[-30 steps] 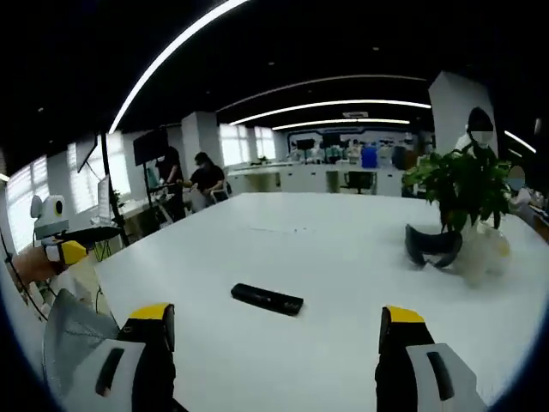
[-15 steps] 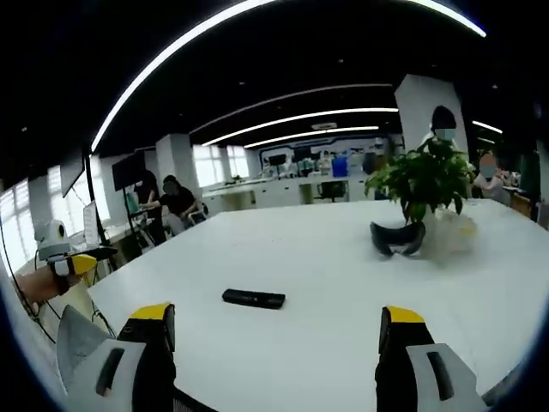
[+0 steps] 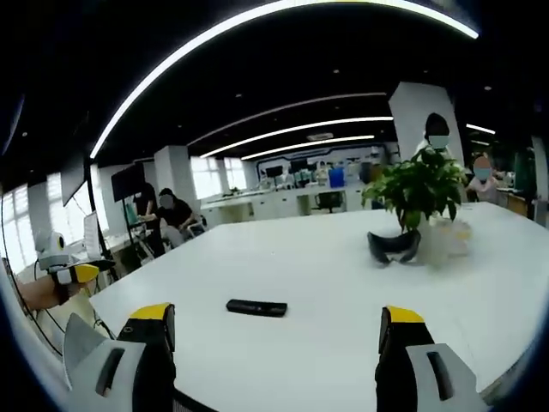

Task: Press the specified remote control buttons in sequence, fully releasing each button before pressing the next.

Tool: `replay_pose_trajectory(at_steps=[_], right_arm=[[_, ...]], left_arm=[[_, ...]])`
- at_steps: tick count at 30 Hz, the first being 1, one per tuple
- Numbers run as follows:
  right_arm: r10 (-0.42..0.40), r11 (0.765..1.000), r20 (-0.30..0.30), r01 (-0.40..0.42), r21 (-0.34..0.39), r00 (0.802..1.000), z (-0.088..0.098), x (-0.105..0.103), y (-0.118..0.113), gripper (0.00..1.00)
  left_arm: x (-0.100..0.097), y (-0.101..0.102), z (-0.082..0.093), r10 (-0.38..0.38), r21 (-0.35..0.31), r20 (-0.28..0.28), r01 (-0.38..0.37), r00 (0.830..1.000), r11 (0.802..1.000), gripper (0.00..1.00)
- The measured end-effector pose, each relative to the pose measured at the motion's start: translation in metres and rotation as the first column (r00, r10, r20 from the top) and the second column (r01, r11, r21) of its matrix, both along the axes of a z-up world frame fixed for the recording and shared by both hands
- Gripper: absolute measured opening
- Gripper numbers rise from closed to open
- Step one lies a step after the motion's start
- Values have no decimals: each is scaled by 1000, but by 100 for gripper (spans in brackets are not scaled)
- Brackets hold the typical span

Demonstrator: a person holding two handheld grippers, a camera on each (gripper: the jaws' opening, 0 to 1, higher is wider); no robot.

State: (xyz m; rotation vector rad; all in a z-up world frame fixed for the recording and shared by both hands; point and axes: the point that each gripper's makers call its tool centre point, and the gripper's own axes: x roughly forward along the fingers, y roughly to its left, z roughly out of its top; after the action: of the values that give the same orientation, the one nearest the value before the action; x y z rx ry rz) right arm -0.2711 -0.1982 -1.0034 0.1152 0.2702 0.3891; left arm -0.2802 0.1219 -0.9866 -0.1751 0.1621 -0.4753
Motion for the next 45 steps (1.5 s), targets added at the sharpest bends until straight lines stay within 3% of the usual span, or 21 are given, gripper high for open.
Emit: replay_pose_trajectory(at_steps=[27,34,38,45], right_arm=[[23,1000,5,-23,19,1000,6,-3,8,99],[27,999,24,-27,25,999,8,3,8,97],[20,997,26,-22,70,999,9,10,8,97],[29,997,-14,-28,70,999,0,18,9,97]], left_arm=[[-5,13,4,51,-4,23,-51,998,999,98],[-3,8,7,46,7,33,-46,998,999,98],[0,-4,10,23,24,45,-24,999,999,98],[4,-11,9,23,7,44,-23,999,1000,98]])
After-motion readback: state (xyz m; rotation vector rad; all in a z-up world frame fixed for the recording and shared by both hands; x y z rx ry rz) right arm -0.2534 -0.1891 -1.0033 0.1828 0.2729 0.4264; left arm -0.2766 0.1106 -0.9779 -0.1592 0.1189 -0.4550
